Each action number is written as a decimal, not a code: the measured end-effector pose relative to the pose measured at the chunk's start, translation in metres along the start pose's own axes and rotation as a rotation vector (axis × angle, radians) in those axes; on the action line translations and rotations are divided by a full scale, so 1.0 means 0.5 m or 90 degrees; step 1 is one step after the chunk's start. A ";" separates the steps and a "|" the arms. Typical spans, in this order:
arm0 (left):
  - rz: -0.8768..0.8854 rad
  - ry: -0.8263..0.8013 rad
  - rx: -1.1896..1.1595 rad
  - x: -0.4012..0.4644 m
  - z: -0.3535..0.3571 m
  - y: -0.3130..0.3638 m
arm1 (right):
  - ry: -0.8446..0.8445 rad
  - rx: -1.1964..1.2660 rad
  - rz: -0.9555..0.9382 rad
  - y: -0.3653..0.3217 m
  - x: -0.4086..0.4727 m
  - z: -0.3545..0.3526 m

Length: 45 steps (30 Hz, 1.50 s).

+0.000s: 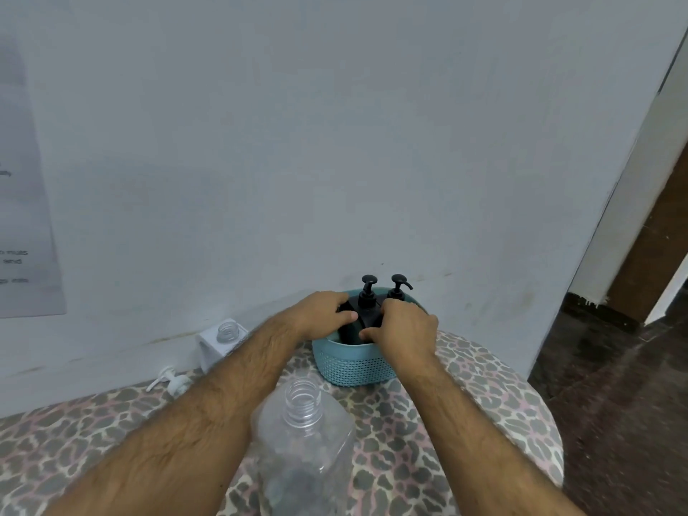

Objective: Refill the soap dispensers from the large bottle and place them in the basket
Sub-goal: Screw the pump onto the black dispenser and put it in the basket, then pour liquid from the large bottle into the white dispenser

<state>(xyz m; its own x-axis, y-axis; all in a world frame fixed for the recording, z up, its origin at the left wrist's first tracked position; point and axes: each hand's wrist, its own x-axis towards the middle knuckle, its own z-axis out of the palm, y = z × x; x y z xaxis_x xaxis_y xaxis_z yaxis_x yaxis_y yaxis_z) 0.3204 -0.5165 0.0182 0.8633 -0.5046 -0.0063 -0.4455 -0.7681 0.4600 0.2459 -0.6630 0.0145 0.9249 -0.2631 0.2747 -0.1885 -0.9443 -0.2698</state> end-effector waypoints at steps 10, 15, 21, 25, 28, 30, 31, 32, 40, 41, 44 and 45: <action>0.031 0.222 -0.187 -0.164 -0.072 0.005 | 0.088 0.112 -0.048 -0.009 -0.041 -0.027; 0.018 0.323 -0.204 -0.265 -0.104 -0.007 | 0.071 0.424 -0.094 -0.081 -0.088 -0.121; -0.039 0.375 -0.251 -0.385 -0.130 -0.035 | 0.015 0.602 -0.178 -0.172 -0.160 -0.230; -0.068 0.401 -0.251 -0.455 -0.141 -0.052 | -0.027 0.627 -0.227 -0.227 -0.221 -0.273; -0.095 0.412 -0.253 -0.498 -0.138 -0.068 | -0.047 0.632 -0.247 -0.273 -0.267 -0.278; -0.115 0.412 -0.262 -0.523 -0.130 -0.081 | -0.052 0.619 -0.253 -0.306 -0.290 -0.264; -0.124 0.410 -0.267 -0.535 -0.125 -0.087 | -0.055 0.605 -0.250 -0.322 -0.300 -0.251; -0.135 0.410 -0.271 -0.547 -0.120 -0.095 | -0.059 0.593 -0.242 -0.338 -0.307 -0.233; -0.204 0.413 -0.319 -0.604 -0.077 -0.152 | -0.049 0.481 -0.049 -0.410 -0.307 -0.043; -0.208 0.414 -0.323 -0.608 -0.073 -0.156 | -0.028 0.458 -0.019 -0.415 -0.304 -0.024; -0.215 0.416 -0.339 -0.618 -0.066 -0.167 | -0.019 0.392 0.081 -0.420 -0.286 0.016; -0.218 0.413 -0.341 -0.621 -0.063 -0.171 | -0.035 0.385 0.113 -0.419 -0.279 0.025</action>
<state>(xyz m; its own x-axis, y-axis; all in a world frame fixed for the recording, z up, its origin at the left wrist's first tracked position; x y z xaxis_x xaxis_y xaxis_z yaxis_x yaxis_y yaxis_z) 0.0981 -0.2818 0.0088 0.9646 0.1628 0.2075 -0.1100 -0.4670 0.8774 0.1607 -0.4257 0.0211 0.9152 -0.3798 0.1348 -0.1355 -0.6048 -0.7848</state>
